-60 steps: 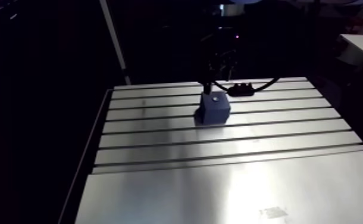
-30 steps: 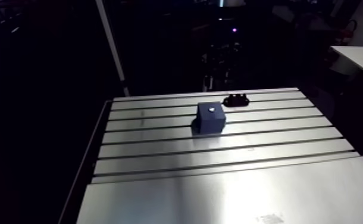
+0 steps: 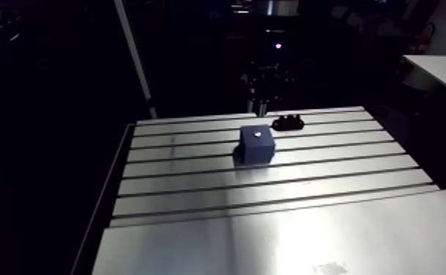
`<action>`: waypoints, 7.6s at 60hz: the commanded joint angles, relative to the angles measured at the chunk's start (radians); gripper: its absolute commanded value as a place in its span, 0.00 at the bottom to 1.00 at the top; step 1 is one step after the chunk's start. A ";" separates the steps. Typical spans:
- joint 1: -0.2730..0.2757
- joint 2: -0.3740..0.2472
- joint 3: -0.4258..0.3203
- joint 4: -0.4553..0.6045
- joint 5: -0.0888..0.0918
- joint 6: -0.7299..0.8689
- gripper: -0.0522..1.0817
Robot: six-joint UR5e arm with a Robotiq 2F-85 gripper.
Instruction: Pick up the M10 bolt and insert it into the hex recess until seated.
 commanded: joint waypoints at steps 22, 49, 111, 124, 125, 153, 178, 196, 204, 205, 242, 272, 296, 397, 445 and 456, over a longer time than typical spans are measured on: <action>-0.010 0.004 0.095 -0.181 0.000 0.060 1.00; -0.013 0.004 0.126 -0.228 0.003 0.047 1.00; -0.017 0.023 0.142 -0.236 0.008 0.029 1.00; -0.017 0.023 0.145 -0.236 0.008 0.026 1.00; -0.019 0.023 0.145 -0.236 0.008 0.024 1.00; -0.017 0.035 0.145 -0.269 0.013 0.021 1.00; -0.016 0.036 0.146 -0.268 0.013 0.021 1.00; -0.016 0.038 0.151 -0.271 0.013 0.020 1.00; -0.017 0.042 0.151 -0.271 0.011 0.009 1.00; -0.017 0.042 0.151 -0.271 0.011 0.009 1.00; -0.019 0.041 0.151 -0.269 0.016 0.007 1.00; -0.016 0.026 0.128 -0.232 0.014 0.003 1.00; -0.013 0.011 0.097 -0.157 0.016 0.002 1.00; -0.005 -0.231 -0.266 0.397 0.008 0.012 0.05; -0.003 -0.250 -0.270 0.407 0.008 0.010 0.05; 0.001 -0.254 -0.267 0.410 0.010 0.010 0.05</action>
